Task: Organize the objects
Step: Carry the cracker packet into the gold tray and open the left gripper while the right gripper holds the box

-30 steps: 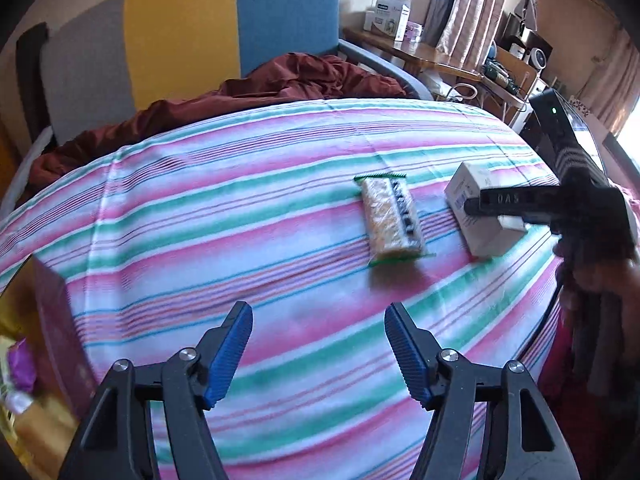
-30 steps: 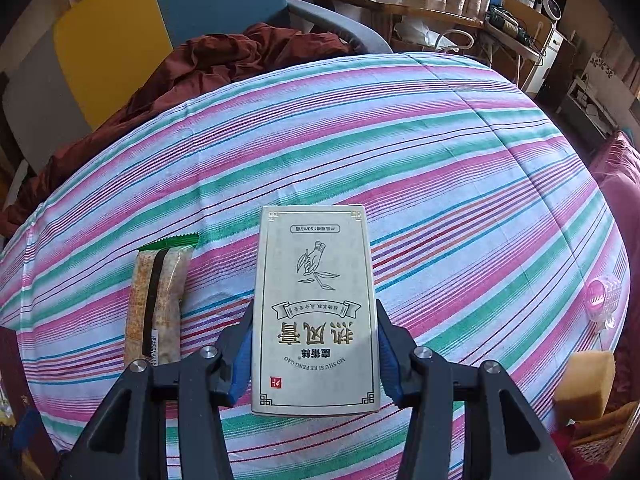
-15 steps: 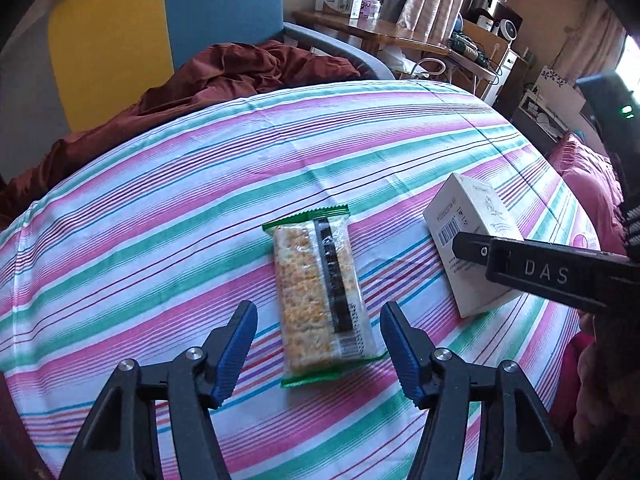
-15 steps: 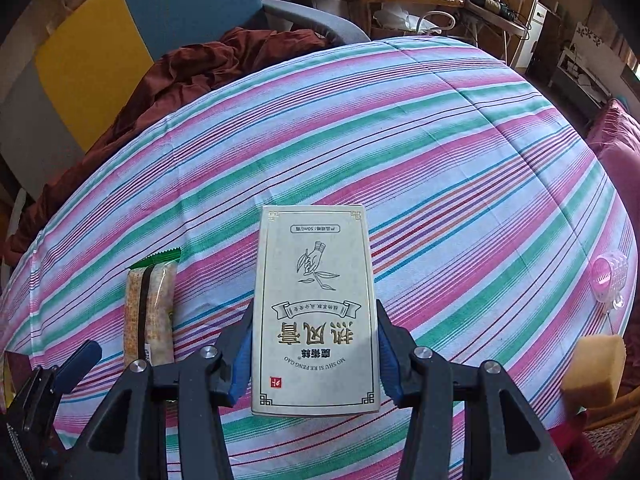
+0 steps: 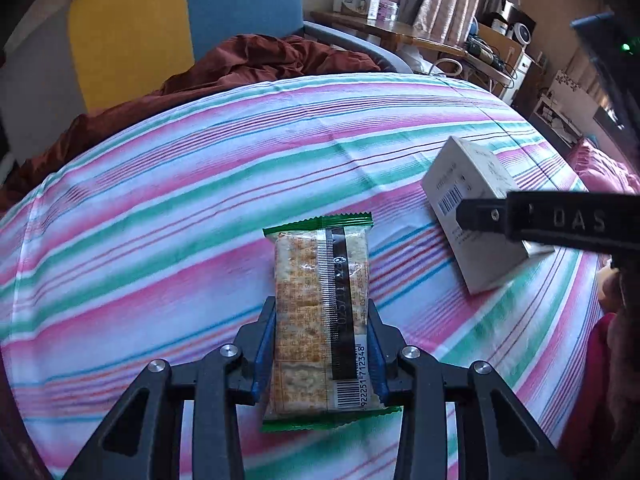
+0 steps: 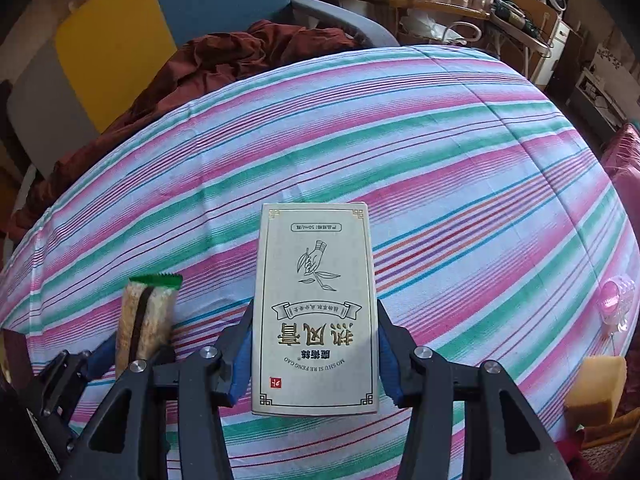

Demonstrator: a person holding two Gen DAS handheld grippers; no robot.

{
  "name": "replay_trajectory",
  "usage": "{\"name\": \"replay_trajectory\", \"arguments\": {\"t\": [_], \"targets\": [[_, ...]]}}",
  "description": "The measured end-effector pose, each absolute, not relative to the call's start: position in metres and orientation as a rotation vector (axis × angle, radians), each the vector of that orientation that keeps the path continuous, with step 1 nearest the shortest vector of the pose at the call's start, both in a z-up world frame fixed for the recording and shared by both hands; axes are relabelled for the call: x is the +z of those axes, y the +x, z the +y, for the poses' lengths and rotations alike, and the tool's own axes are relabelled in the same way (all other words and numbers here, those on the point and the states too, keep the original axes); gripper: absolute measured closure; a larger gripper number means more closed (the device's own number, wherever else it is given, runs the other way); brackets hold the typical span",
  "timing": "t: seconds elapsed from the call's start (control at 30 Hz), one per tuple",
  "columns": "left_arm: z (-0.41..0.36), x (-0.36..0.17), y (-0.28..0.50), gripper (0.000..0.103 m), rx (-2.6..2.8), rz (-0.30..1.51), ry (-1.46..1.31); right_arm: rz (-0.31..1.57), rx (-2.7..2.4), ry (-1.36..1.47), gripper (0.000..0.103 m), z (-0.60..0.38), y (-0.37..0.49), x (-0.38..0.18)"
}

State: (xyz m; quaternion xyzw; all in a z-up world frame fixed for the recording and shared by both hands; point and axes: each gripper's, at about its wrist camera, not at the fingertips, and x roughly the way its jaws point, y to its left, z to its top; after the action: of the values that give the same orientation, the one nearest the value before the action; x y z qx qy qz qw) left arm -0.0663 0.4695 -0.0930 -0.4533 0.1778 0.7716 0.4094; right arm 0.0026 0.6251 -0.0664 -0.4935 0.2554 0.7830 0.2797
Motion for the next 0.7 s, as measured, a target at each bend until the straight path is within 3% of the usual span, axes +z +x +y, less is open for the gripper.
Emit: {"name": "replay_trajectory", "arguments": {"t": [0.33, 0.7], "targets": [[0.364, -0.091, -0.019, 0.063, 2.080, 0.338, -1.149, 0.530, 2.350, -1.494, 0.052, 0.573, -0.027, -0.068], [0.325, -0.090, 0.009, 0.064, 2.100, 0.366, -1.110, 0.324, 2.552, -1.632, 0.051, 0.513, -0.038, -0.072]]}}
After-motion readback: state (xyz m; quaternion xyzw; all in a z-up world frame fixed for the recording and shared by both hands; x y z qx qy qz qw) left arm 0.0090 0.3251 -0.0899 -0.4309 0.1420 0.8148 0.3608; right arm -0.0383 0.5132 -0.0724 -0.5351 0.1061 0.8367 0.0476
